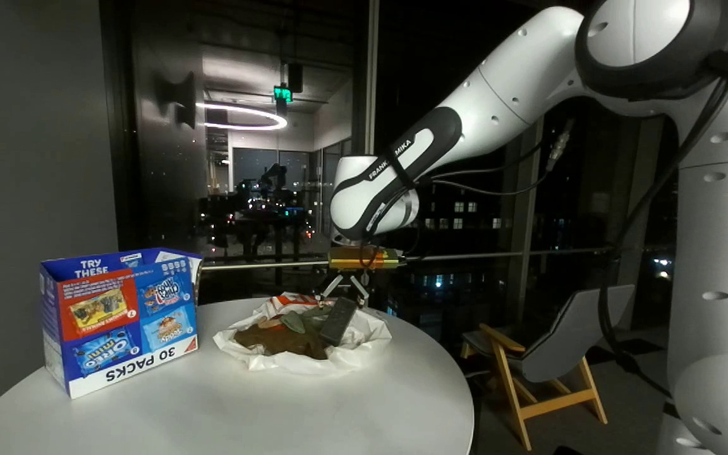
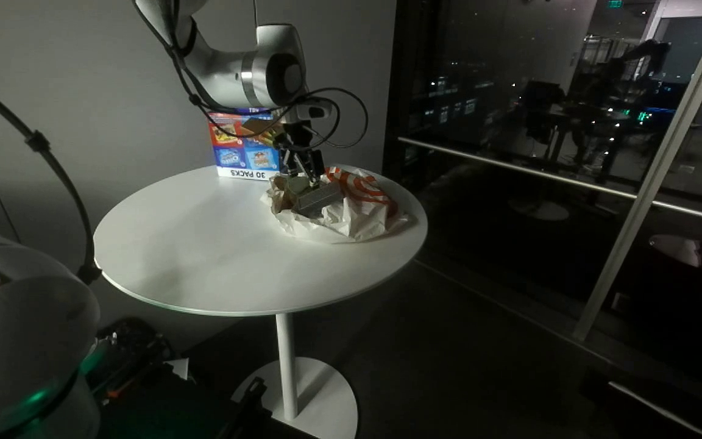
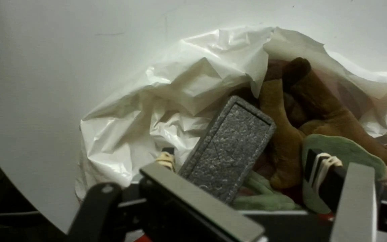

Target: Remove the duster and the moose toy from the plastic

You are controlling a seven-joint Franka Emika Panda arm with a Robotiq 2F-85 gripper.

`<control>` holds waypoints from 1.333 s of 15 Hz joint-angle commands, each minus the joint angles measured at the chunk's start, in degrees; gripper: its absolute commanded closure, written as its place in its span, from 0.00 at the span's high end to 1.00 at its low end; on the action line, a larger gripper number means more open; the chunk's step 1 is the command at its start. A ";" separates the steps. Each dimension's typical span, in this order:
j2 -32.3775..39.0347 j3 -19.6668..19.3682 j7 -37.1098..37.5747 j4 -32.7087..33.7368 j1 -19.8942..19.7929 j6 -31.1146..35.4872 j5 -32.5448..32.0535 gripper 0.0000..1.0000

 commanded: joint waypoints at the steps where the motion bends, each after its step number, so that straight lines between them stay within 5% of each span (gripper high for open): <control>1: 3.95 -1.94 1.89 3.54 1.63 1.59 -3.36 1.00; 14: 11.03 -6.23 5.59 8.26 3.86 2.24 -4.02 1.00; 16: 11.39 -5.89 4.34 8.23 3.68 2.86 -2.64 0.75; 20: 11.45 -5.74 3.48 7.78 3.57 4.06 -1.04 0.44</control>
